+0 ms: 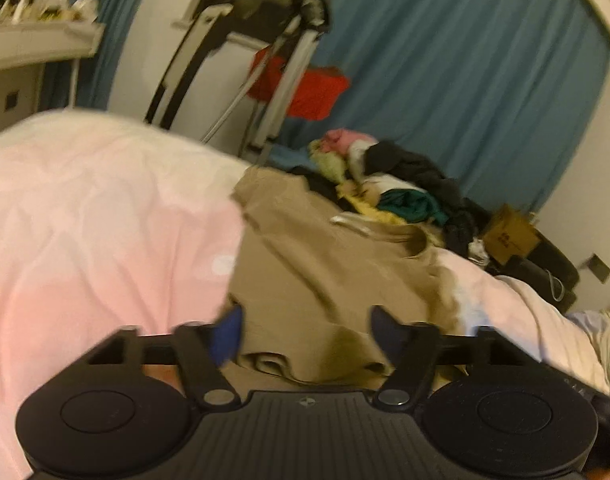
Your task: Fold clothes
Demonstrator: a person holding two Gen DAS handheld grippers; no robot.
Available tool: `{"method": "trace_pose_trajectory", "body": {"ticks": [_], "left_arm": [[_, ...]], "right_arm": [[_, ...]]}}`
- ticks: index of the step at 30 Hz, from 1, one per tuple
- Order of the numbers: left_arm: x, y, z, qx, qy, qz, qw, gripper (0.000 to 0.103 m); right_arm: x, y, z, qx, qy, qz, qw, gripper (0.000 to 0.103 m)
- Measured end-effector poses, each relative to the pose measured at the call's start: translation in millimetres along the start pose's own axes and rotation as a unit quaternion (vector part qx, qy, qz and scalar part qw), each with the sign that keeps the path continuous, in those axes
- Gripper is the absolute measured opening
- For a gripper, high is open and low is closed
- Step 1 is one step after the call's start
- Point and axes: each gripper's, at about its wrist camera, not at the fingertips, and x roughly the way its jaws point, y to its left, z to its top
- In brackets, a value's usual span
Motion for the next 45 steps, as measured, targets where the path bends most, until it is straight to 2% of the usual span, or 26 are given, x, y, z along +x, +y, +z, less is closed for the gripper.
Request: {"method": "trace_pose_trajectory", "body": {"ticks": [4, 10, 16, 19, 23, 26, 30, 33, 35, 37, 40, 43, 44, 45], "left_arm": [[-33, -18, -9, 0.040, -0.025, 0.015, 0.9988, 0.100], [-89, -32, -20, 0.069, -0.040, 0.032, 0.9963, 0.100], [-134, -43, -31, 0.065, -0.014, 0.009, 0.9977, 0.100], [-137, -39, -38, 0.033, 0.024, -0.017, 0.9990, 0.100], [-131, -30, -51, -0.011, 0.076, -0.017, 0.9969, 0.100], [-123, -17, -61, -0.047, 0.113, -0.001, 0.9925, 0.099], [-113, -2, -66, -0.065, 0.138, 0.027, 0.9879, 0.099], [-102, 14, -71, -0.123, 0.168, 0.014, 0.9780, 0.097], [-95, 23, -75, -0.158, 0.181, 0.010, 0.9708, 0.096], [-90, 28, -77, -0.175, 0.182, 0.013, 0.9675, 0.095], [-85, 36, -77, -0.197, 0.160, 0.020, 0.9671, 0.091], [-82, 42, -74, -0.223, 0.124, 0.048, 0.9657, 0.070], [-80, 45, -73, -0.232, 0.113, 0.054, 0.9646, 0.061], [-78, 48, -73, -0.239, 0.103, 0.058, 0.9638, 0.056]], "right_arm": [[-26, 24, 0, -0.038, -0.018, -0.012, 0.999, 0.091], [-74, 41, 1, -0.049, -0.051, -0.017, 0.997, 0.091], [-118, 55, -13, -0.092, -0.050, -0.028, 0.994, 0.091], [-130, 57, -21, -0.094, -0.036, -0.036, 0.994, 0.091], [-135, 51, -30, -0.058, -0.007, -0.035, 0.998, 0.091], [-135, 46, -38, -0.031, 0.017, -0.032, 0.999, 0.091], [-131, 37, -49, 0.010, 0.053, -0.022, 0.998, 0.091], [-125, 30, -57, 0.070, 0.086, 0.007, 0.994, 0.091], [-120, 24, -64, 0.120, 0.111, 0.033, 0.986, 0.091], [-112, 19, -73, 0.165, 0.135, 0.053, 0.976, 0.091], [-101, 11, -84, 0.207, 0.149, 0.058, 0.965, 0.091], [-94, -6, -88, 0.256, 0.124, 0.052, 0.957, 0.090], [-94, -12, -89, 0.274, 0.108, 0.046, 0.954, 0.088], [-94, -19, -89, 0.292, 0.092, 0.040, 0.951, 0.082]]}}
